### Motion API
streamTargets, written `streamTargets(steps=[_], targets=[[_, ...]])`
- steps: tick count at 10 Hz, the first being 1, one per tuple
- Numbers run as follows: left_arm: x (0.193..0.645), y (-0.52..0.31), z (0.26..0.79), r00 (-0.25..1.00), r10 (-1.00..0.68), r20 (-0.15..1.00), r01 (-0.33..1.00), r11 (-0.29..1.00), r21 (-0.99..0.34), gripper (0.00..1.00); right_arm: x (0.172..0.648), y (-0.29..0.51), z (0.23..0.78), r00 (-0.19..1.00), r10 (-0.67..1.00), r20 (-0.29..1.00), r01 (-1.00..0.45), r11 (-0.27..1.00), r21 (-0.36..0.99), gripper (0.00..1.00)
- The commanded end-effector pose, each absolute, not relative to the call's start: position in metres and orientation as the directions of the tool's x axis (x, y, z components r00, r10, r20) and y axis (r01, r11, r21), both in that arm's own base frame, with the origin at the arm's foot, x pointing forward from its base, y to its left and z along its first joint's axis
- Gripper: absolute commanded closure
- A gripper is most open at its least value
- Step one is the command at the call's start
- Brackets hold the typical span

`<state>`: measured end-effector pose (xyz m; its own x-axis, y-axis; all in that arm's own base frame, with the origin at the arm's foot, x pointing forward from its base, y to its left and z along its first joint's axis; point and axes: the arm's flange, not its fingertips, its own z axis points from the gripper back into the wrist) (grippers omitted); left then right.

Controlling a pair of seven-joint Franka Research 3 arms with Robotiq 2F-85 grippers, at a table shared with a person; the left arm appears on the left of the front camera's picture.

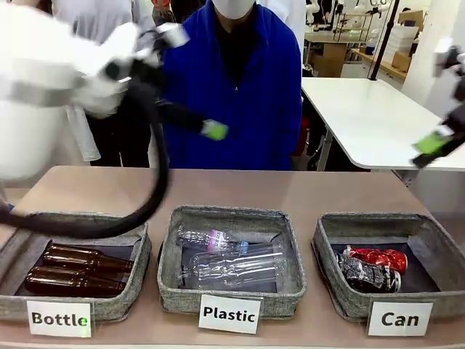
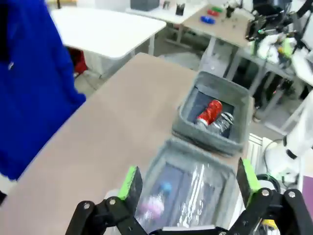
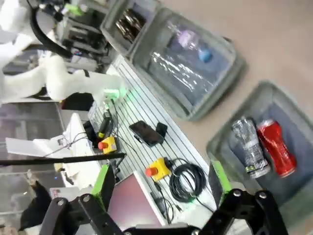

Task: Sort the can waste into the basket.
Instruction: Pick up the can waste from the table and place it in the right Fabric basket.

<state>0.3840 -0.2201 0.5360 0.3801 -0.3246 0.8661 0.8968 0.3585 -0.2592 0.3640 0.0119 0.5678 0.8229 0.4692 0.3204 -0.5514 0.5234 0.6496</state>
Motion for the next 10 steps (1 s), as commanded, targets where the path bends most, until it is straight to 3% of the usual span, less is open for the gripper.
streamTargets(steps=[1, 3, 4, 5, 6, 7, 8, 10], targets=[[0.359, -0.126, 0.498, 0.457, -0.270, 0.848, 0.861, 0.376, -0.344, 0.00, 0.386, 0.030, 0.553, 0.846, 0.391, 0.362, -0.520, 0.455, 0.723, 0.00], [0.344, -0.044, 0.471, 0.603, -0.189, 0.775, 0.783, 0.327, -0.529, 0.00, 0.396, 0.043, 0.544, 0.892, 0.121, 0.436, -0.440, 0.449, 0.778, 0.00], [0.338, -0.017, 0.463, 0.636, -0.098, 0.765, 0.760, 0.251, -0.600, 0.00, 0.401, 0.042, 0.535, 0.904, 0.017, 0.426, -0.398, 0.397, 0.827, 0.00], [0.335, -0.001, 0.454, 0.669, -0.020, 0.743, 0.734, 0.174, -0.656, 0.00, 0.408, 0.035, 0.517, 0.905, -0.112, 0.410, -0.328, 0.427, 0.843, 0.00], [0.341, 0.008, 0.445, 0.672, 0.058, 0.739, 0.733, 0.094, -0.674, 0.00, 0.415, 0.027, 0.497, 0.913, -0.146, 0.380, -0.281, 0.450, 0.848, 0.00], [0.347, -0.004, 0.461, 0.632, -0.083, 0.771, 0.763, 0.245, -0.599, 0.00, 0.411, 0.022, 0.482, 0.928, -0.139, 0.346, -0.246, 0.469, 0.848, 0.00], [0.347, -0.004, 0.461, 0.632, -0.083, 0.771, 0.763, 0.245, -0.599, 0.00, 0.416, 0.017, 0.512, 0.921, -0.070, 0.382, -0.319, 0.427, 0.846, 0.00], [0.347, -0.004, 0.461, 0.632, -0.083, 0.771, 0.763, 0.245, -0.599, 0.00, 0.416, 0.017, 0.512, 0.921, -0.070, 0.382, -0.319, 0.427, 0.846, 0.00]])
